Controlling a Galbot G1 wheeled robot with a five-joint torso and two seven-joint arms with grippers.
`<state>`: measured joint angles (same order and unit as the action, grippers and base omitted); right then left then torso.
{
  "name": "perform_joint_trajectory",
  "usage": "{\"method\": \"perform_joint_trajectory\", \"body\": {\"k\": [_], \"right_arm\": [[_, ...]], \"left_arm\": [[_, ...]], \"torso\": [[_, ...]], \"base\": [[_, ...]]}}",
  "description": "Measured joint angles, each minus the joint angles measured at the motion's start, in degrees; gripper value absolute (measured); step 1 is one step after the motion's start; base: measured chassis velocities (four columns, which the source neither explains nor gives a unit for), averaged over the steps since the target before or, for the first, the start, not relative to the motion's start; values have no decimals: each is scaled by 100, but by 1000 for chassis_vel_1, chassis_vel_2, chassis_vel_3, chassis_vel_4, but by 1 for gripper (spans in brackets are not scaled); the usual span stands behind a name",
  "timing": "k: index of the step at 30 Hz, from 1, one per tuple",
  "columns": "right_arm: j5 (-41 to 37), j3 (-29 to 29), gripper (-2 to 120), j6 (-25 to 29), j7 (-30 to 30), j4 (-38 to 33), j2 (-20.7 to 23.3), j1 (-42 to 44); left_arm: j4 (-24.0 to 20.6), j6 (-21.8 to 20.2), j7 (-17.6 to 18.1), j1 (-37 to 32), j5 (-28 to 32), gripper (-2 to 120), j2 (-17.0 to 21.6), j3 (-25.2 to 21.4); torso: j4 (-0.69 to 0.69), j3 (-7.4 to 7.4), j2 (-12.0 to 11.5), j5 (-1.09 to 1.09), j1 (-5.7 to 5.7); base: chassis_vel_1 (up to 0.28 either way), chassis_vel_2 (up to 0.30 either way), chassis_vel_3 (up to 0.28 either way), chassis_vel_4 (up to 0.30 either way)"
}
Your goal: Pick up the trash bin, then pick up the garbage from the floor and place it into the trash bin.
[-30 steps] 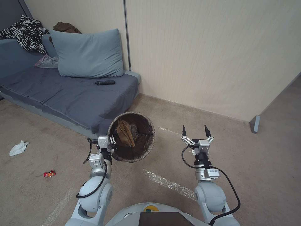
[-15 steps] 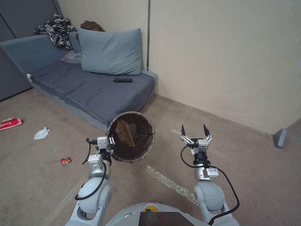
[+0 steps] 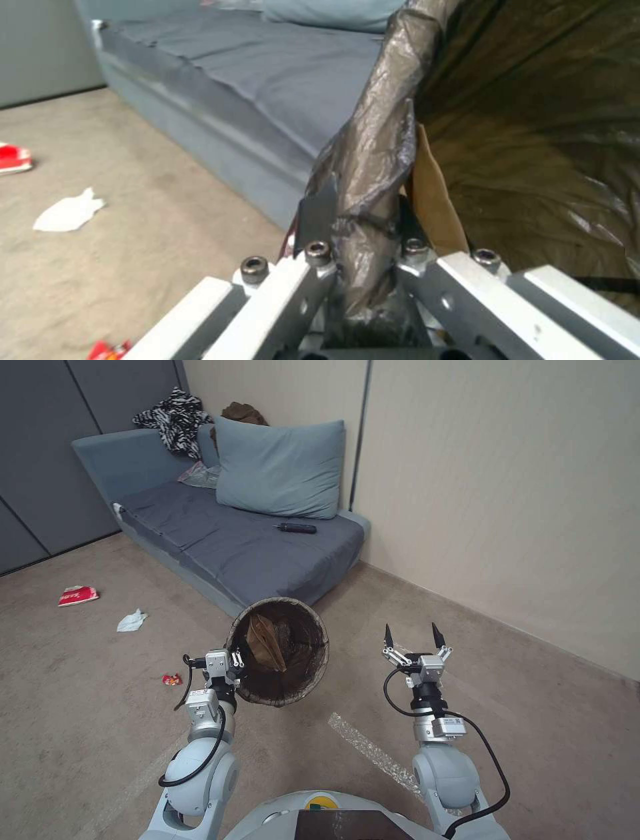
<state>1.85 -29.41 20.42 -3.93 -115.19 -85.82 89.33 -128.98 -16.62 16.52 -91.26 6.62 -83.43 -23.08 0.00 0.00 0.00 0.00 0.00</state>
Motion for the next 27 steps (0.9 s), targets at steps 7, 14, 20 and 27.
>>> {"method": "perform_joint_trajectory", "body": {"k": [7, 14, 20, 27], "right_arm": [[-1, 31, 100, -23, 1, 9, 1, -38], [-2, 48, 100, -38, 1, 30, 5, -61], [-5, 64, 100, -40, 13, 41, 16, -63], [-79, 53, 100, 31, 132, 28, 29, -60]], "left_arm": [[-16, 1, 1, -9, 0, 2, -3, -10], [-20, 2, 8, -10, 0, 2, -2, -37], [-26, 5, 10, -9, -1, 2, -2, -27], [-55, 7, 11, -13, -3, 2, 2, -18]], "torso": [[0, 0, 0, 0, 0], [0, 0, 0, 0, 0], [0, 0, 0, 0, 0], [0, 0, 0, 0, 0]], "base": [[73, 81, 74, 77], [79, 72, 83, 76], [75, 77, 80, 80], [77, 77, 76, 76]]}}
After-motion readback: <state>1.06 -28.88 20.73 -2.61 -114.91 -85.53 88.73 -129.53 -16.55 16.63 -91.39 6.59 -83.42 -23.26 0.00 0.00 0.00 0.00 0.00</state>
